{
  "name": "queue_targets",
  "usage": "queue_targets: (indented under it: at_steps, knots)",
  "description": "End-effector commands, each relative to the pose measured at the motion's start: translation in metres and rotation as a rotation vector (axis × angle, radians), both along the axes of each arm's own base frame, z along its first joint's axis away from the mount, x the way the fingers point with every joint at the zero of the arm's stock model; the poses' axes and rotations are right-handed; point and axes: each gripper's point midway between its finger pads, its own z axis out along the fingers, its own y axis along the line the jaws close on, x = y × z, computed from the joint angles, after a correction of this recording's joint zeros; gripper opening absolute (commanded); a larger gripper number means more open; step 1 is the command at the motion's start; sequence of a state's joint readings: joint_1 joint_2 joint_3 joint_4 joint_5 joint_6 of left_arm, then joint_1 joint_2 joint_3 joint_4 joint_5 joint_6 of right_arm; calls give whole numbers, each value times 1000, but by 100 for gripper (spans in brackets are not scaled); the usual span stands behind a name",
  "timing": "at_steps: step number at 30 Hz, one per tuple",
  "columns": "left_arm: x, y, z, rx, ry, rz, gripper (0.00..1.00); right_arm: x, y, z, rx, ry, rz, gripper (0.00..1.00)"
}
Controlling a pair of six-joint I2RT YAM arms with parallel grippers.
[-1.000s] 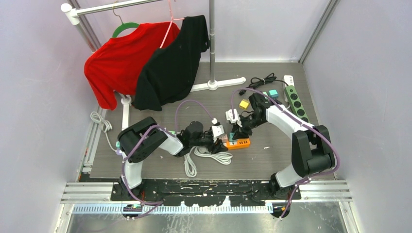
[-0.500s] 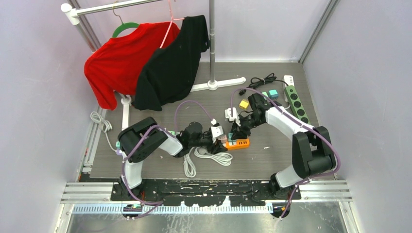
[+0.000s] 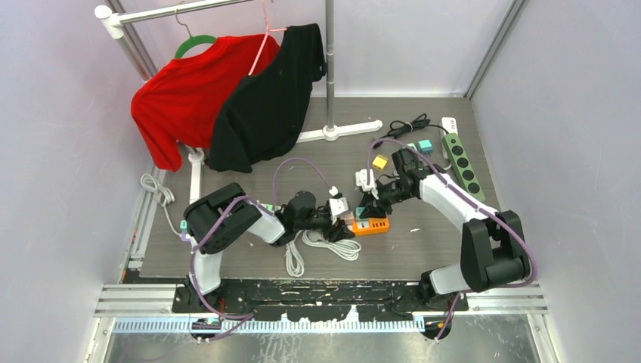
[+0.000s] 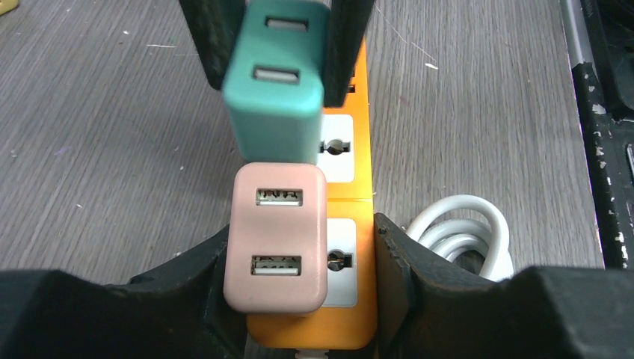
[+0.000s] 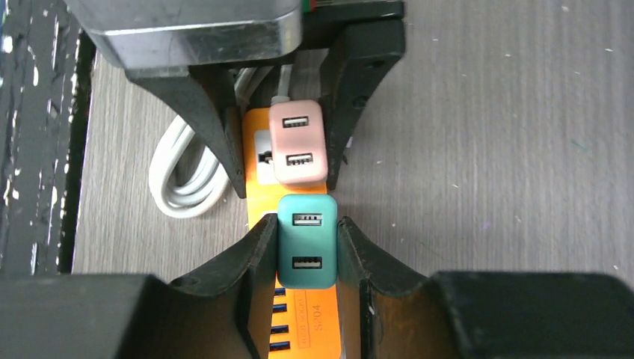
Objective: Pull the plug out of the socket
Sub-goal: Remove the plug from the socket.
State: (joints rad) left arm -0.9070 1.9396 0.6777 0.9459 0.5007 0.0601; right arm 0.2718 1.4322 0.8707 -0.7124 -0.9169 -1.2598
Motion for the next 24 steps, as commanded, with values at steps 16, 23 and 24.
queue_targets:
  at_steps: [16,23,24]
  knots:
    - [12,8,34,-40,56,125,70,-2,-18,87,238,20,-70,1]
    - [9,13,99,-122,70,162,100,31,-19,118,365,247,-368,1]
    - [8,15,105,-120,79,167,100,37,-18,122,382,302,-419,1]
